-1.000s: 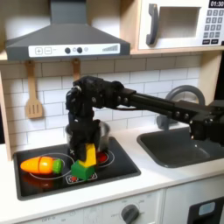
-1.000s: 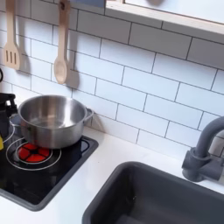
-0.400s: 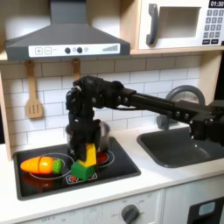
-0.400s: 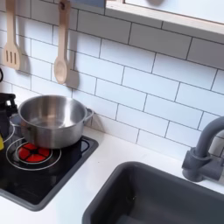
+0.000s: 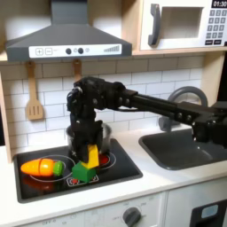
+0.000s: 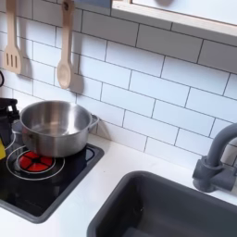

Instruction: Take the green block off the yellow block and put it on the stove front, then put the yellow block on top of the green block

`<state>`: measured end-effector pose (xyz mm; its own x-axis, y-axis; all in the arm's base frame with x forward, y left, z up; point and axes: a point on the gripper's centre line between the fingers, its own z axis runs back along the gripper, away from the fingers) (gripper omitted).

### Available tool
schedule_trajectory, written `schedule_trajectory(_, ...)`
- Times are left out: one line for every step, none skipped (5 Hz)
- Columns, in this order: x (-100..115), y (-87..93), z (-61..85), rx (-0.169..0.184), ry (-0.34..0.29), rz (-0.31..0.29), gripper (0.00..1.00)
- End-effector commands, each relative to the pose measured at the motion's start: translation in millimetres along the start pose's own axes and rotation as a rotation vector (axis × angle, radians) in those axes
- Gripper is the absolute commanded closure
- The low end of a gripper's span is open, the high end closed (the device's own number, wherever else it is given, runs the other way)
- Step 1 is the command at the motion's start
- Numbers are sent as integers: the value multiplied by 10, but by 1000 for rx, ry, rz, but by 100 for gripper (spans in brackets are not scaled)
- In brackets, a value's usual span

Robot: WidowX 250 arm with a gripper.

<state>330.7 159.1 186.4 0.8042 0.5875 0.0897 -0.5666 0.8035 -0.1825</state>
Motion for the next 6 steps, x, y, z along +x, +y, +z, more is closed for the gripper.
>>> schedule_trajectory(30, 74, 57, 0, -11, 16, 100)
schedule_trajectory(42, 89, 72, 1, -15, 20, 100)
schedule_trajectory(38, 77, 74, 1, -17, 16, 100)
schedule_trajectory(32, 82, 30, 4, -6, 13, 100)
schedule_trajectory(42, 72, 41, 3, -11, 4, 100)
schedule_trajectory(57, 85, 38, 4, -15, 7, 100)
